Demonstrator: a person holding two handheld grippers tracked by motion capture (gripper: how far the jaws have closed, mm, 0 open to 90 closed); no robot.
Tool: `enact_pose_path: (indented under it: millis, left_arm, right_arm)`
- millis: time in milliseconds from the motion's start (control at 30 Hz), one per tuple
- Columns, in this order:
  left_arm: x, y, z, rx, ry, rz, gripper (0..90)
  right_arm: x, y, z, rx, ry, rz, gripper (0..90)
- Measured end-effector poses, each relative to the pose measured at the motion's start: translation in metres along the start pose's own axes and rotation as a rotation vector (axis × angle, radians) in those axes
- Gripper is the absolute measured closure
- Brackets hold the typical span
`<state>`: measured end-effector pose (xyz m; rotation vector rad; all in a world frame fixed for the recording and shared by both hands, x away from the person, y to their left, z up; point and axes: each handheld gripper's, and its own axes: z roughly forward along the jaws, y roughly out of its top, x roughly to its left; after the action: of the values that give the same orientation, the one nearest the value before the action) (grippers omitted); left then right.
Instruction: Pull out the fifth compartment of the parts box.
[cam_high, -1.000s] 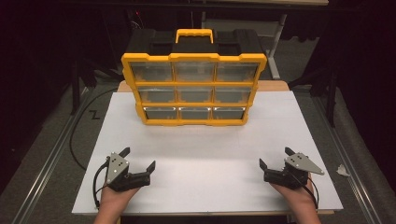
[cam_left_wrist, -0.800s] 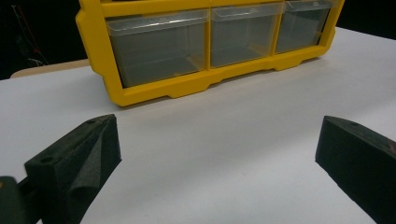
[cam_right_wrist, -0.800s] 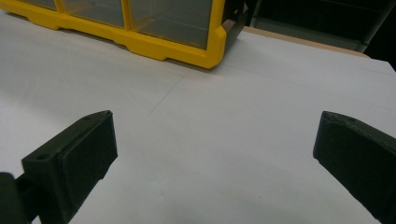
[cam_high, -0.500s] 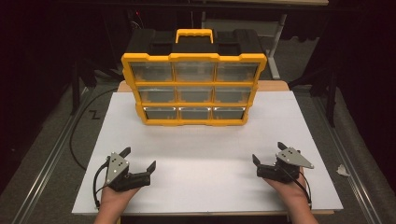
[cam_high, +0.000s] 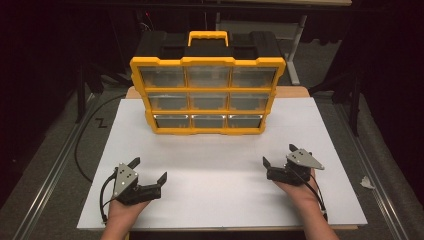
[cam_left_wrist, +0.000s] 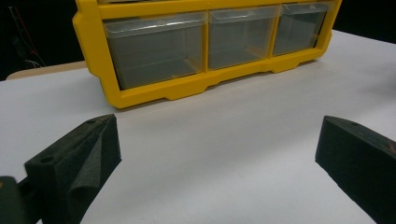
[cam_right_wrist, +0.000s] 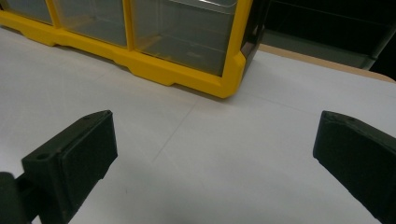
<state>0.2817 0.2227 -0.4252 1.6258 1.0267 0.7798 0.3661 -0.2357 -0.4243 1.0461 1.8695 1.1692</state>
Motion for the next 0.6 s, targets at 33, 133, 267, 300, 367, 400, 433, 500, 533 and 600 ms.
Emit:
enact_pose_path:
  millis: [33,133,267,300,367,400,433,500,533,600]
  left_arm:
    - [0.0,0.0,0.0,-0.001,-0.002,0.001,0.7]
    - [0.0,0.0,0.0,-0.002,-0.004,0.001,0.8]
    - [0.0,0.0,0.0,-0.001,-0.01,0.002,0.7]
    - [0.0,0.0,0.0,-0.002,-0.01,0.004,0.7]
    - [0.0,0.0,0.0,0.0,-0.01,0.005,0.7]
    - [0.0,0.0,0.0,0.0,-0.01,0.005,0.7]
    - [0.0,0.0,0.0,-0.001,-0.011,0.005,0.7]
    - [0.0,-0.001,0.0,0.003,-0.008,0.003,0.5]
    - [0.0,-0.001,0.001,0.006,-0.011,-0.004,0.5]
    - [0.0,-0.001,0.001,0.009,-0.01,-0.003,0.3]
  right_arm:
    - [0.001,0.002,0.006,-0.002,-0.001,-0.005,0.7]
    - [0.002,0.004,0.012,0.004,-0.002,-0.004,1.0]
    - [0.001,0.008,0.028,0.016,-0.008,0.0,1.3]
    - [0.001,0.009,0.03,0.018,-0.014,-0.003,1.3]
    - [0.0,0.01,0.033,0.011,-0.019,-0.009,1.5]
    - [0.0,0.01,0.033,0.011,-0.019,-0.009,1.5]
    - [0.0,0.01,0.034,0.007,-0.023,-0.013,2.1]
    - [-0.001,0.011,0.033,0.009,-0.036,-0.02,2.8]
    - [0.0,0.011,0.032,0.011,-0.036,-0.023,2.8]
    - [0.0,0.011,0.032,0.014,-0.038,-0.027,2.8]
